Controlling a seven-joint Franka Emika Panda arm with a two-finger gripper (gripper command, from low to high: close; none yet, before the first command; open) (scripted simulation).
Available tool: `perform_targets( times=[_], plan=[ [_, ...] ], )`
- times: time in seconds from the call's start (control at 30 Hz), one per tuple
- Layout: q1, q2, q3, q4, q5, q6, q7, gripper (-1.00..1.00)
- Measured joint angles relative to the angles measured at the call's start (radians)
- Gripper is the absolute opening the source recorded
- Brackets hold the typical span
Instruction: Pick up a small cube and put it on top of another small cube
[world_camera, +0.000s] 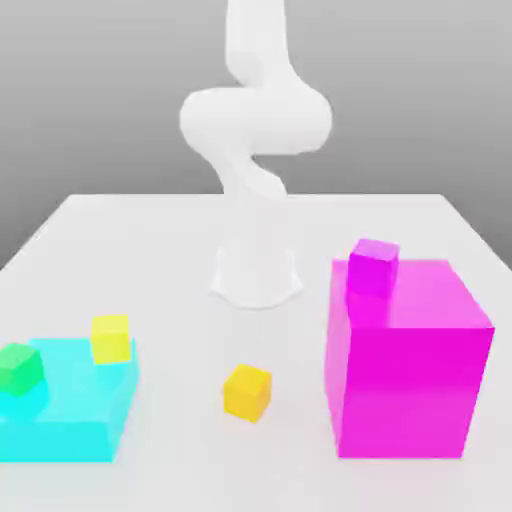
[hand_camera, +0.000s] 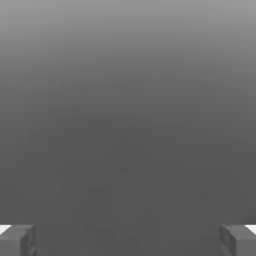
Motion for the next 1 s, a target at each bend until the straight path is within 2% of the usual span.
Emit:
perform_targets(
  times=[0.4, 0.57, 0.63, 0.83, 0.87, 1.0],
  plan=[
    [-0.076, 0.371, 0.061, -0.375, 0.012, 0.311, 0.217, 0.00],
    [-0.102, 0.580, 0.079, -0.549, 0.019, 0.477, 0.323, 0.00],
    [-0.110, 0.706, 0.070, -0.575, -0.012, 0.574, 0.373, 0.00],
    [-0.051, 0.940, -0.007, -0.551, -0.085, 0.766, 0.435, 0.00],
    [-0.046, 0.963, -0.012, -0.547, -0.085, 0.785, 0.435, -1.00],
    [-0.046, 0.963, -0.012, -0.547, -0.087, 0.786, 0.437, -1.00]
  ],
)
